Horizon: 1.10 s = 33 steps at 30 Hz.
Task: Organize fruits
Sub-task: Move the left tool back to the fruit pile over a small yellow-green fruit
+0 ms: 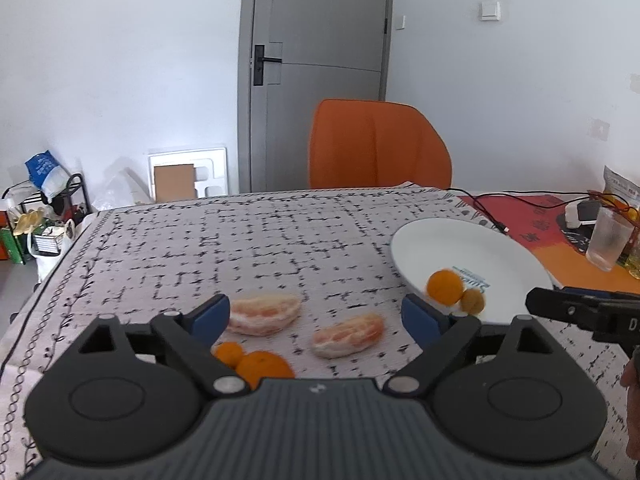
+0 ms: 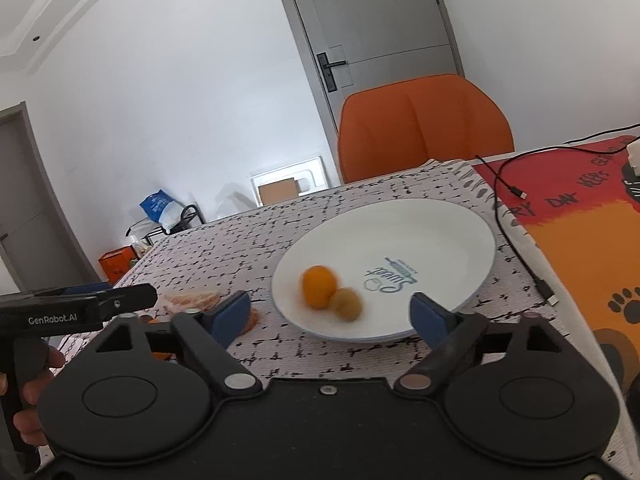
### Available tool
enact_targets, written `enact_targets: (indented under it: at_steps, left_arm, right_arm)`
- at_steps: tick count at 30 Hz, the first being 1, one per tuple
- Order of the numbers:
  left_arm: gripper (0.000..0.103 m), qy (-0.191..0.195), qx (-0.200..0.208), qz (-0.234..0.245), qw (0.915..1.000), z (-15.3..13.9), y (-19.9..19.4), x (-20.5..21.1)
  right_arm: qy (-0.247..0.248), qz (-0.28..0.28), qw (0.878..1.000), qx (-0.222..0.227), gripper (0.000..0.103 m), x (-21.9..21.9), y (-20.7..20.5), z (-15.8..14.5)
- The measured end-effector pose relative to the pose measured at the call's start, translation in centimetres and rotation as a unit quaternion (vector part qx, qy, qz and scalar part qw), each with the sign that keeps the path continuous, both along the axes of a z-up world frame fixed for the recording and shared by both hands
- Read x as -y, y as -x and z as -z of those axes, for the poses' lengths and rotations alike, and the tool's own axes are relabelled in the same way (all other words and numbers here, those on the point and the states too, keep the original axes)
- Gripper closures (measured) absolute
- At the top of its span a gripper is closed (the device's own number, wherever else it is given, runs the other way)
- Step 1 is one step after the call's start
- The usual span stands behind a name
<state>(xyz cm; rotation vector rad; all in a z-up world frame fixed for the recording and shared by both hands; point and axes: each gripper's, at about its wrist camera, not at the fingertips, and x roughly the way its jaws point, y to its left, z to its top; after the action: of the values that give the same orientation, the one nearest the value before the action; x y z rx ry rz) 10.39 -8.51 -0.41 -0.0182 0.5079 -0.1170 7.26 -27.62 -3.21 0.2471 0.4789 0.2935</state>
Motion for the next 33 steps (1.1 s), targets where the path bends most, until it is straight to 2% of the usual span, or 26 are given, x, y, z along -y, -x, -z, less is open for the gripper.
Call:
enact_targets:
  at_steps: [2,5,19,28,33]
  left_arm:
    - [0.010,0.001,-0.002,-0.005,1.0000,0.1,0.4,-0.6]
    - [0.010,0.001,-0.004,-0.013,0.9999,0.5,0.9,-1.4]
    - [0.009,0.008,-0.026,-0.035,0.9990,2.3,2.6,-4.2]
    - [0.010,0.035,-0.033,-0.041,0.9980,3.2,2.9,-5.5]
    - [0.013,0.038,-0.037,-0.039,0.9978,4.1,3.4,-5.3]
  right_arm:
    - [-0.001,-0.003,1.000,0.003,0.004,-0.4,0.1,0.0]
    - [0.000,-0.010,1.000,0.003,0.000,-0.9,0.2,0.0]
    - [0.010,-0.048,0.999,-0.008,0.000,-3.9,0.4,0.2]
    - [0.018,-0.072,0.997,-0.017,0.000,-5.8,0.4,0.6]
    - [0.023,-0.088,0.996,-0.020,0.000,-7.0,0.4,0.8]
